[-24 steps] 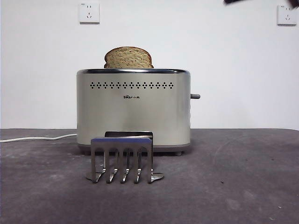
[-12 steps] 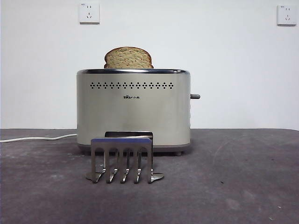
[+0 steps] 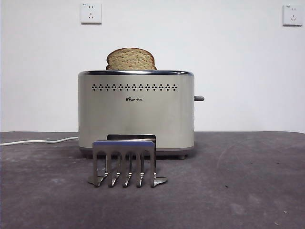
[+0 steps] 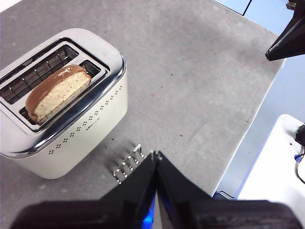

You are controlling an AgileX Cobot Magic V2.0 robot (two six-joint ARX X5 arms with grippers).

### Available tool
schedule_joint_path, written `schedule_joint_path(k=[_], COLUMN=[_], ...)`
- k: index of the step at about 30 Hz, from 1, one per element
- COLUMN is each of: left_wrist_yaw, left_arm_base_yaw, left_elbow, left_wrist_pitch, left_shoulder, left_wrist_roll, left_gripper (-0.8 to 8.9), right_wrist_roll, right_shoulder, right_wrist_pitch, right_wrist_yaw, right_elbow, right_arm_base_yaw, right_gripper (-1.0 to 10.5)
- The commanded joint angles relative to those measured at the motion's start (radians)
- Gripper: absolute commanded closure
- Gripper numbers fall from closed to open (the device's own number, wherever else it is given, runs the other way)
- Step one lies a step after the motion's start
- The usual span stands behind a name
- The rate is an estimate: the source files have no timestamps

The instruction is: Pick up a slice of bread from the rack,put the bread on the toaster,press the button

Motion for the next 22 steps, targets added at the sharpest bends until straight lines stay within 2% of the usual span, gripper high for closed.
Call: schedule_joint_path(k=[1,13,19,22], left_wrist_yaw=[-0.002,-0.002,-0.059,-0.055], left_arm_base_yaw=[-0.001,-0.001,0.018,0.065], left_elbow=[-0.009,-0.009,-0.009,-0.010], left_wrist_pitch=[0.005,0.007,0.096,0.129], left_shoulder=[0.000,0.000,-0.010,-0.036], left_wrist_roll=[-0.003,-0.003,0.003,0.062], left_gripper=[8.16,8.16,8.16,8.16], right_wrist_roll=[-0.010,-0.010,-0.010,-0.010], right_shoulder=[0.000,0.000,0.000,0.000], right_wrist_pitch=[0.002,0.003,0.003,0.003], right_wrist_yaw=[0.002,0.003,0.002,0.003], right_elbow=[-0.007,-0.007,-0.007,-0.007], right_arm_base_yaw=[-0.001,-0.001,-0.001,-0.001], right_gripper=[9.5,9.5,9.5,9.5])
